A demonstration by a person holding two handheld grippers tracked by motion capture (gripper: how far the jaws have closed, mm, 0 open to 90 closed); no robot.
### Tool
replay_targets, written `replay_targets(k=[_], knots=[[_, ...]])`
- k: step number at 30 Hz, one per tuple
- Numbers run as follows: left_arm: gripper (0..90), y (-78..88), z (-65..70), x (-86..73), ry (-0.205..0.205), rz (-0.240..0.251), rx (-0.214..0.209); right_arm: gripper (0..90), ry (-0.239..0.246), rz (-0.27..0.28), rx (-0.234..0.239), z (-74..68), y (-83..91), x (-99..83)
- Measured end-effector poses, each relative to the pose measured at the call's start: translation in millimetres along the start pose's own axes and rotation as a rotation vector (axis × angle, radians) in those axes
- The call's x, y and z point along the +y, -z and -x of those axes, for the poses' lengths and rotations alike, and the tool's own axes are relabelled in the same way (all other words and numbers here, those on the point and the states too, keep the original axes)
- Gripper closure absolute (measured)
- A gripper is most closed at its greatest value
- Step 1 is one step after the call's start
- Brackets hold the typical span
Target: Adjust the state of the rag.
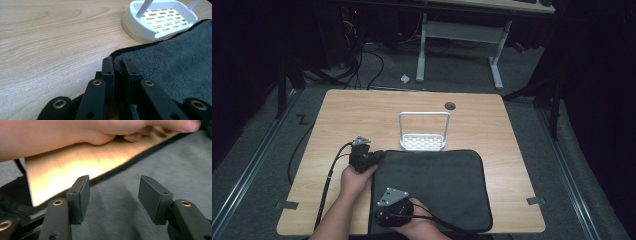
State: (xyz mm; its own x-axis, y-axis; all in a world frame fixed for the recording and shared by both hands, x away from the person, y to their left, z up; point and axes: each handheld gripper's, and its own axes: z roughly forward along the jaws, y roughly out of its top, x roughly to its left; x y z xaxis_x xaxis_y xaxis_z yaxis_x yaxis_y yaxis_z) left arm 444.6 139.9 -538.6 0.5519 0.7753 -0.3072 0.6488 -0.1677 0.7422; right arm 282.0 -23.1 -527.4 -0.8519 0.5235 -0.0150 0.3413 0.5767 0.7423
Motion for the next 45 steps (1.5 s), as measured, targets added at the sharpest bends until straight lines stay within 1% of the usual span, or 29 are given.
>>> replay_targets(k=[3,6,8,11,15,19,20,23,25,26,28,29,31,33,34,36,38,42,43,45], knots=[[81.0,0.0,-0.1,0.0,0.0,-0.002,-0.001,42.6,-0.004,-0.004,0.031,-7.8,-5.2,1.8],[81.0,0.0,0.0,-0.1,-0.001,-0.003,-0.001,42.6,-0.001,-0.009,0.054,-12.5,-9.0,2.4],[80.9,-0.1,0.1,-0.1,-0.001,-0.002,-0.001,42.9,0.007,-0.02,0.053,-13.9,-10.5,2.8],[80.9,-0.1,0.0,-0.1,-0.001,-0.002,-0.001,48.2,-0.012,-0.024,0.057,-11.7,-10.2,2.5],[80.9,-0.1,-0.2,-0.1,0.0,-0.003,-0.002,63.1,-0.011,-0.025,0.042,-9.9,-8.1,1.7],[80.8,0.0,-0.2,-0.2,-0.001,-0.003,-0.006,76.3,-0.003,-0.032,0.015,-8.0,-6.1,1.6],[80.8,0.0,-0.2,-0.2,-0.001,-0.003,-0.007,78.3,0.0,-0.03,0.011,-7.3,-5.4,1.5],[80.8,0.2,0.1,-0.2,-0.005,-0.003,-0.008,80.8,0.009,-0.023,0.001,-5.7,-1.2,1.9],[80.8,0.5,0.7,-0.3,-0.013,-0.005,-0.008,81.2,0.011,-0.003,-0.002,-4.5,3.8,3.1],[80.8,0.9,1.6,-0.8,-0.017,-0.001,-0.013,81.3,0.014,0.011,-0.009,-4.0,6.9,3.9],[80.7,3.8,2.1,-2.4,-0.025,0.027,-0.024,81.3,0.019,0.04,-0.014,-3.5,14.7,5.7],[80.8,4.9,1.6,-2.8,-0.018,0.036,-0.033,81.4,0.025,0.055,-0.018,-3.6,18.8,6.4],[81.2,7.3,0.1,-2.9,0.009,0.052,-0.04,81.4,0.031,0.078,-0.026,-4.1,25.3,7.7],[82.1,9.5,0.5,-2.7,0.015,0.072,-0.041,81.4,0.031,0.101,-0.026,-3.9,31.1,9.6],[82.4,10.7,1.4,-3.0,0.02,0.093,-0.036,81.4,0.032,0.108,-0.027,-3.8,32.6,10.2],[82.7,13.0,1.7,-3.4,0.065,0.128,-0.065,81.4,0.031,0.127,-0.027,-4.0,36.3,12.1],[82.7,15.3,2.2,-3.0,0.088,0.144,-0.076,81.4,0.031,0.14,-0.027,-5.0,38.8,14.4],[82.6,26.2,-0.8,-2.8,0.134,0.184,-0.082,81.4,0.047,0.156,-0.027,-9.0,41.3,21.3],[82.6,31.6,-2.6,-3.3,0.141,0.191,-0.074,81.4,0.049,0.16,-0.025,-11.2,41.2,23.6],[82.6,39.8,-6.1,-4.4,0.142,0.198,-0.058,81.3,0.07,0.167,-0.023,-17.2,38.9,29.1]])
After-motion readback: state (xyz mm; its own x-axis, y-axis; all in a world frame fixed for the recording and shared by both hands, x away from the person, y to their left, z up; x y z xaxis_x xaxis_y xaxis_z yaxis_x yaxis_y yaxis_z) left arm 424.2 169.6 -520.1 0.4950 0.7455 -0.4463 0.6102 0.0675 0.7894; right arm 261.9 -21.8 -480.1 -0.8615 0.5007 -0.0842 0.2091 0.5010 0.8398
